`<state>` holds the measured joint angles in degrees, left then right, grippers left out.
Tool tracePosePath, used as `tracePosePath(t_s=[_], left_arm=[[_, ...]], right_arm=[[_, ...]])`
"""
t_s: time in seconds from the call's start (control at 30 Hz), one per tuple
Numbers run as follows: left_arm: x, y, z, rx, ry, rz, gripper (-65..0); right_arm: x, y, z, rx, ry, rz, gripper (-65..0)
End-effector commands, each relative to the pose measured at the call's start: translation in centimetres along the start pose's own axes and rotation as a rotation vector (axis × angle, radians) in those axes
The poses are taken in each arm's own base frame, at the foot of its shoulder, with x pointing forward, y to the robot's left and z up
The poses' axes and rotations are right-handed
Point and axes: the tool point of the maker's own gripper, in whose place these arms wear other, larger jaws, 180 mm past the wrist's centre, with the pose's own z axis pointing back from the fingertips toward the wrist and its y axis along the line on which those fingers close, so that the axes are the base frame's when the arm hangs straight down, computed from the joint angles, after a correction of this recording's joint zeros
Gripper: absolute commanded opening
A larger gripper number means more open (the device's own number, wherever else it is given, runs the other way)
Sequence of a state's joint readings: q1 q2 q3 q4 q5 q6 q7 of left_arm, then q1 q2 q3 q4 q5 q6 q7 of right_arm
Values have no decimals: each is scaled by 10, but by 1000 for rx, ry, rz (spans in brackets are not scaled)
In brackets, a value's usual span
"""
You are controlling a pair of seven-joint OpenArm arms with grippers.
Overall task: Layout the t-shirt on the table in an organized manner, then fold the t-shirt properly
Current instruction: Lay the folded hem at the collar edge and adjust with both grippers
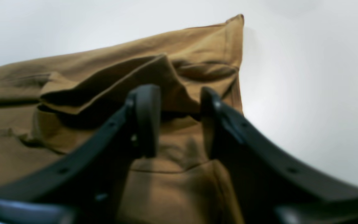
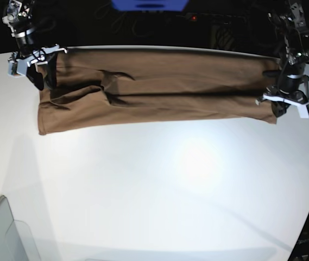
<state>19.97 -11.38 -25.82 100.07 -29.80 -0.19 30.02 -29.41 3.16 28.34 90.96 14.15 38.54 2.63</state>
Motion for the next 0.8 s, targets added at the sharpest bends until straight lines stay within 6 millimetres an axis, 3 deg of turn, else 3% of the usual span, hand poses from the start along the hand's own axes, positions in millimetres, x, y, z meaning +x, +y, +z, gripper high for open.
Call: tracePosePath(t_s=[0.0, 0.2, 0.43, 0.77], left_arm=[[13, -1, 1, -5, -40, -13, -650], [13, -1, 1, -5, -40, -13, -650], [14, 1, 1, -1, -42, -13, -650], [14, -1, 1, -4, -44, -13, -650]], right_arm=[[12, 0, 2, 12, -43, 5, -369], [6, 3, -5, 32, -31, -6, -247], [-8, 1, -15, 95, 34, 30, -243], [11, 0, -30, 102, -18, 47, -243]])
